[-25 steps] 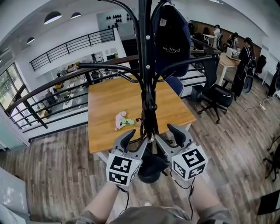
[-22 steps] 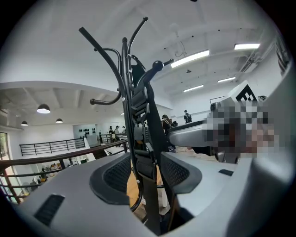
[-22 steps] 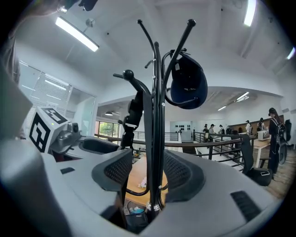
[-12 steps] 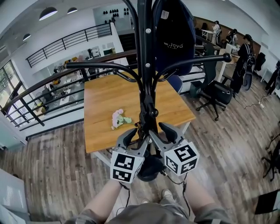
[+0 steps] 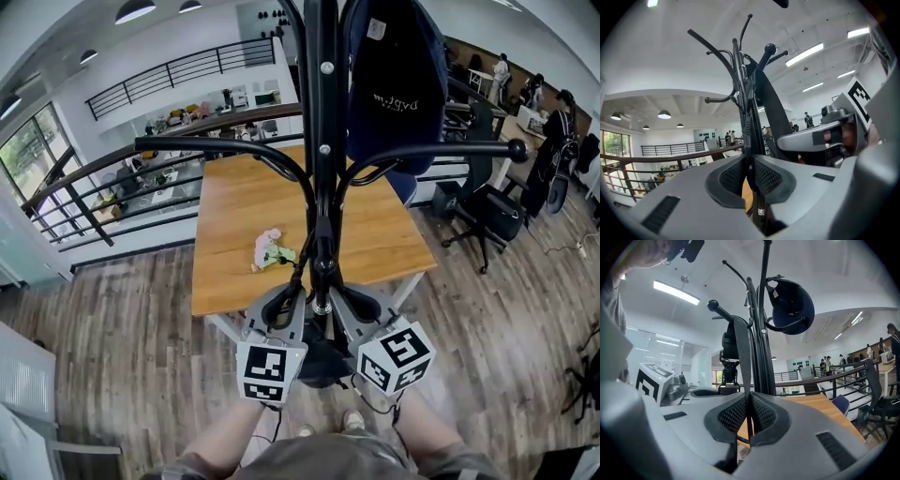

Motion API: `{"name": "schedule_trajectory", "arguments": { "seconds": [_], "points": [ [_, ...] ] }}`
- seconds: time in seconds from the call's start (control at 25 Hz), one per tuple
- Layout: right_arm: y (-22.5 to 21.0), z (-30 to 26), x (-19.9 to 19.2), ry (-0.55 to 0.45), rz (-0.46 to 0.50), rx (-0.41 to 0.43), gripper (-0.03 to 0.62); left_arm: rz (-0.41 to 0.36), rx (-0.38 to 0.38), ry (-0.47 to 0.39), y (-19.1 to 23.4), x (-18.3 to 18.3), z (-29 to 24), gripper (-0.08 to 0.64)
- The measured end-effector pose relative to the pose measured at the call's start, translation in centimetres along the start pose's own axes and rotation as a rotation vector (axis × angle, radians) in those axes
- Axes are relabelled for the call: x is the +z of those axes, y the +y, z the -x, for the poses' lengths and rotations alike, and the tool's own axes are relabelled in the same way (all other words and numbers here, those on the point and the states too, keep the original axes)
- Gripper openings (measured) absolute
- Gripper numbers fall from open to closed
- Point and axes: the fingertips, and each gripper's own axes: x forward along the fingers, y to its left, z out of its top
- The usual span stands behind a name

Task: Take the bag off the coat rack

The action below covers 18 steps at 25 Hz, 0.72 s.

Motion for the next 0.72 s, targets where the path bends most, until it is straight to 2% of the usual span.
{"name": "schedule_trajectory", "arguments": {
  "seconds": [0.24,0.4,0.52,0.64,0.72],
  "points": [
    [1.3,2.0,2.0,-0.038,-0.017,0.132,0.031,0.064,0.059,-0.034,0.9,1.2,1.9,0.037],
    [2.4,3.4,6.0,-0.112,-0.002,0.214,0.031,0.057,0.122,-0.103,1.8,4.8,4.0,0.037],
    [3.5,4.7,8.9,-0.158,0.044,0.276,0.032,0.063,0.17,-0.156,2.4,7.7,6.0,0.037],
    [4.9,5.7,11.0,-0.191,0.09,0.337,0.032,0.055,0.225,-0.184,3.4,9.8,8.3,0.037],
    [5.6,5.8,12.1,-0.214,0.083,0.372,0.031,0.065,0.261,-0.194,4.4,10.7,9.9,0.035]
  ]
}}
